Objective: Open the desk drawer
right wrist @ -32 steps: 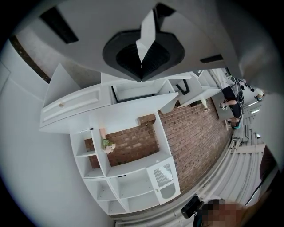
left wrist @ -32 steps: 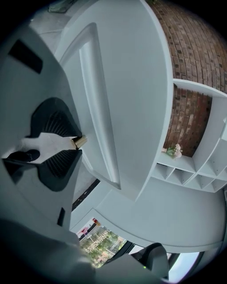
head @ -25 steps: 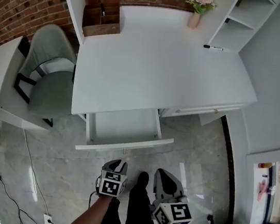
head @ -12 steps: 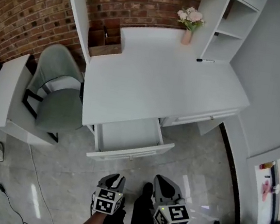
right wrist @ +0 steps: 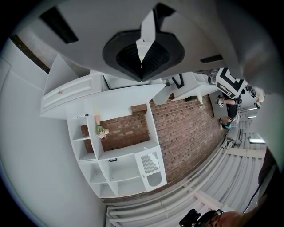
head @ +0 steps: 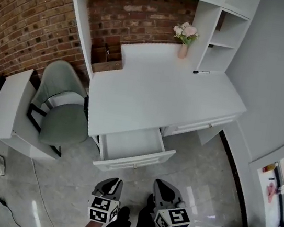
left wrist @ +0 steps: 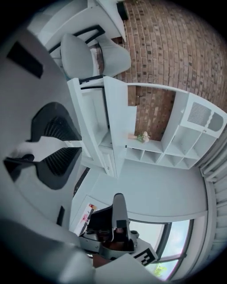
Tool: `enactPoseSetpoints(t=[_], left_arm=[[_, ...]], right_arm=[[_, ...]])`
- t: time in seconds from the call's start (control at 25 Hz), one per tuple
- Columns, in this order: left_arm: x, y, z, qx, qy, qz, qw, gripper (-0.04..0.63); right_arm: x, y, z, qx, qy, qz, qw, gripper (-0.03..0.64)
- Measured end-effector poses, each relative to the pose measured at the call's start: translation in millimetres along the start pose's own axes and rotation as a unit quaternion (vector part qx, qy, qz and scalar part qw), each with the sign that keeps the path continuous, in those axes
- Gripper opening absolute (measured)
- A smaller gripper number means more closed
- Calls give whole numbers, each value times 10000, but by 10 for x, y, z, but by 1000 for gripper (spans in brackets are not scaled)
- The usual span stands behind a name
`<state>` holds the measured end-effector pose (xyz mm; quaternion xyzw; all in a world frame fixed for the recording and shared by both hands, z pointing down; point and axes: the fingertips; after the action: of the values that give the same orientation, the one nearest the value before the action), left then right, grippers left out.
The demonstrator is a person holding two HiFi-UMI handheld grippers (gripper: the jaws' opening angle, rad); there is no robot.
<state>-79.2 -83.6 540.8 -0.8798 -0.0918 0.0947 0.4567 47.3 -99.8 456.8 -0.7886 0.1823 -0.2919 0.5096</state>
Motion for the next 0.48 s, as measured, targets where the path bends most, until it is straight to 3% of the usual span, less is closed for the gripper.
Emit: enactPoseSetpoints(t=[0.48], left_arm=[[-56, 687, 475, 907, -114, -149, 9957, 15]], right_arm=[[-206, 360, 120, 515, 26, 315, 9982, 5]])
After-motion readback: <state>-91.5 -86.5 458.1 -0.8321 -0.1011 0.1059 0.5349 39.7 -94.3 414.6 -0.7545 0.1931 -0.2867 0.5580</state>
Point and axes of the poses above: the fingertips, and each gripper's own axes: z backward along the fingers, x to its right, y out of its top, and after that the axes turned 8 degrees about y, right-handed
